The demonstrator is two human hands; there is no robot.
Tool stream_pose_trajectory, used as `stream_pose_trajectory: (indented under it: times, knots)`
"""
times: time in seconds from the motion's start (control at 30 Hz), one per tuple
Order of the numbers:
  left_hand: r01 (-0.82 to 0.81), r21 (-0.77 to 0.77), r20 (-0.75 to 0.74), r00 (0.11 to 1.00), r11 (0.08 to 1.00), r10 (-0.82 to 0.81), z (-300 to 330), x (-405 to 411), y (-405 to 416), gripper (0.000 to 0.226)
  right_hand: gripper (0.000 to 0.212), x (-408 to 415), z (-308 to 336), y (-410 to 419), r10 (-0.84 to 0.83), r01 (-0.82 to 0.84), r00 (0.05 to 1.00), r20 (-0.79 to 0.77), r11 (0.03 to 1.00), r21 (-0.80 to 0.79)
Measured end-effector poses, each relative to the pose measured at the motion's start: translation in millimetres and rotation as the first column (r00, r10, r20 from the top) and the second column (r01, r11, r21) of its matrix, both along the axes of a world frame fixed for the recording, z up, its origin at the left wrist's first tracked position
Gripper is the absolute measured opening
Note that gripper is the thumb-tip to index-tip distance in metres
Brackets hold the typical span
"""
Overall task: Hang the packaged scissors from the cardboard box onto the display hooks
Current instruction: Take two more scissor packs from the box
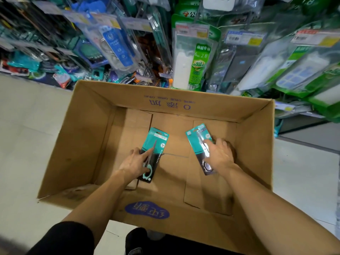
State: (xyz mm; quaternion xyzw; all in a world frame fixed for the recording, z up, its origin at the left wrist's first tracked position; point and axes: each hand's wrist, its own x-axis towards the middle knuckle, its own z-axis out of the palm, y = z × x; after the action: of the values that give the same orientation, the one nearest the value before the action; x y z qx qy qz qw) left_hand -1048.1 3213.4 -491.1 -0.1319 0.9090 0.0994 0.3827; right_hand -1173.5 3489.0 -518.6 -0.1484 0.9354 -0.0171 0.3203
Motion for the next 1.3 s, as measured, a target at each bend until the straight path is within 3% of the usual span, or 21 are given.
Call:
stream_pose_trajectory:
  times: [0.17, 0.27, 0.5, 0.7, 0.93, 1.1, 1.3]
  knots:
    - [-0.083, 0.117, -0.068, 0.994, 0.99, 0.091, 3.1, -0.2, -3.8, 0.09, 0.074, 17.3, 4.2, -0.5, -0.106, 0.168, 0.964, 0.245, 0.955, -0.245]
    - [-0.179, 0.267, -0.081, 0.975, 0.947, 0.207, 3.8, 1.9, -6.3, 0.087, 0.072, 25.5, 8.8, -4.3, -0.143, 0.234, 0.948, 0.283, 0.918, -0.321]
    - [-0.137, 0.405, -0.225, 0.943, 0.904, 0.244, 31.3, 0.9, -26.6, 0.084, 0.07, 46.1, 43.2, -43.9, -0.201, 0.355, 0.928, 0.313, 0.733, -0.581]
    - [-0.129, 0.621, -0.445, 0.754, 0.773, 0.483, 94.7, 35.3, -75.0, 0.084, 0.068, 67.8, 96.2, -109.4, -0.184, 0.334, 0.942, 0.281, 0.594, -0.732]
    - [-0.137, 0.881, -0.317, 0.539, 0.452, 0.78, 147.6, 110.7, -158.2, 0.085, 0.062, 114.0, 171.4, -200.6, -0.148, 0.278, 0.96, 0.236, 0.479, -0.832]
    - [-0.093, 0.912, -0.324, 0.432, 0.399, 0.842, 175.4, 161.4, -221.9, 0.081, 0.059, 147.6, 209.2, -281.6, -0.068, 0.201, 0.98, 0.189, 0.375, -0.905]
    - [-0.083, 0.94, -0.301, 0.263, 0.332, 0.917, 189.1, 215.1, -290.8, 0.077, 0.059, 177.9, 232.5, -378.0, 0.093, 0.157, 0.976, 0.198, 0.331, -0.93]
